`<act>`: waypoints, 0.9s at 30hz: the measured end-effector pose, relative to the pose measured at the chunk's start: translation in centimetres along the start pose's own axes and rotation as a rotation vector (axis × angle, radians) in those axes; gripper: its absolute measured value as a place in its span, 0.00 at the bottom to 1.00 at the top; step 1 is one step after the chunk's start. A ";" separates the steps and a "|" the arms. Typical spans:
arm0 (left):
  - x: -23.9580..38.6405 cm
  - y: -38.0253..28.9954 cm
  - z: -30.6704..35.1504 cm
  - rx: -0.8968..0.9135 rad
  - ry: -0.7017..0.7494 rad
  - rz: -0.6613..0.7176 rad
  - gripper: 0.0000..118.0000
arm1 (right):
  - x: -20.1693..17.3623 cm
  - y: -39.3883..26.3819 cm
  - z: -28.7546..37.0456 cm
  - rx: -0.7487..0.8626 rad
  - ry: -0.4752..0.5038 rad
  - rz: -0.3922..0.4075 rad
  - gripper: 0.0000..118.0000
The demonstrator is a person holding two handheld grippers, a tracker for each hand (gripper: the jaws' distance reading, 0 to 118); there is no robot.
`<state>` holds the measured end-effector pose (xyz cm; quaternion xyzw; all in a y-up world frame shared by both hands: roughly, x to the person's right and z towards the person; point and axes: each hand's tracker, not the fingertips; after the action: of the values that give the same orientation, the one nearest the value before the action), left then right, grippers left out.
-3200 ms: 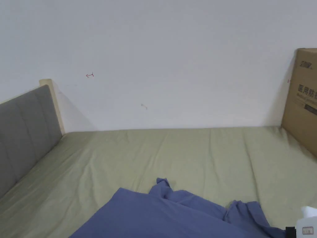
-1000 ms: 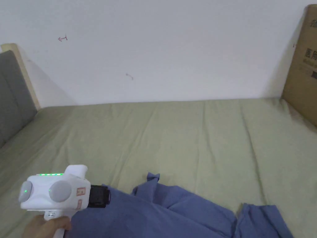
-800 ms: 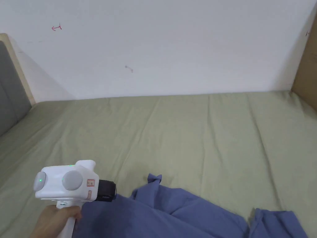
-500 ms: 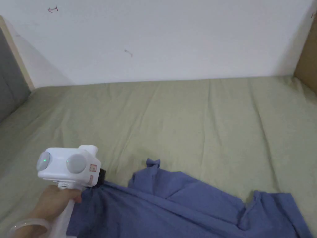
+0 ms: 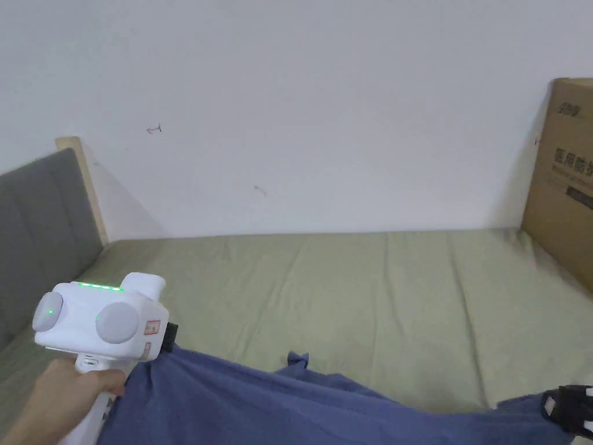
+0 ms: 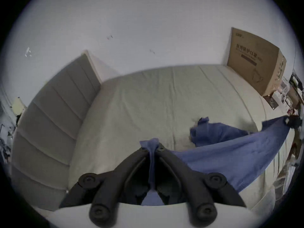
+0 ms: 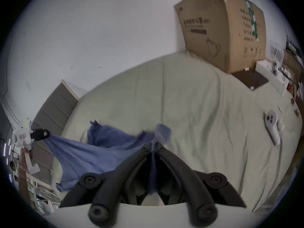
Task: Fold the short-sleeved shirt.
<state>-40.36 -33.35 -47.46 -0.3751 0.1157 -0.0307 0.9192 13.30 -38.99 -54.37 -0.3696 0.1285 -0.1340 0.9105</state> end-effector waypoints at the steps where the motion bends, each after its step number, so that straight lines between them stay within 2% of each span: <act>1: -0.5 0.5 1.7 0.019 0.019 -0.004 0.01 | -0.9 1.5 0.5 0.009 0.023 0.028 0.00; 3: -1.4 1.6 4.7 0.059 0.060 0.009 0.01 | -2.7 4.2 2.0 0.050 0.016 0.047 0.00; 4: -2.2 2.3 5.9 0.073 0.072 0.020 0.01 | -4.0 5.7 3.0 0.083 0.028 0.090 0.00; 6: -3.3 3.6 8.6 0.128 0.103 0.050 0.01 | -6.2 8.4 4.7 0.137 0.042 0.121 0.00; 9: -4.9 5.8 12.0 0.199 0.145 0.085 0.01 | -9.2 13.2 6.9 0.201 0.061 0.121 0.00; 13: -6.4 9.4 15.2 0.273 0.205 0.100 0.01 | -12.9 19.5 8.9 0.269 0.024 0.132 0.00; 20: -8.5 18.6 17.3 0.412 0.287 0.142 0.01 | -18.5 29.6 11.7 0.400 -0.040 0.225 0.00; 24: -8.4 24.6 17.7 0.501 0.319 0.137 0.01 | -20.4 35.4 12.3 0.441 -0.059 0.181 0.00; 27: -8.1 28.7 17.3 0.562 0.319 0.139 0.01 | -21.8 39.1 12.5 0.501 -0.139 0.219 0.00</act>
<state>-44.98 0.13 -53.94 -0.0886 0.2705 -0.0571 0.9569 2.95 3.38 -70.41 -0.1251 0.0677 -0.0369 0.9891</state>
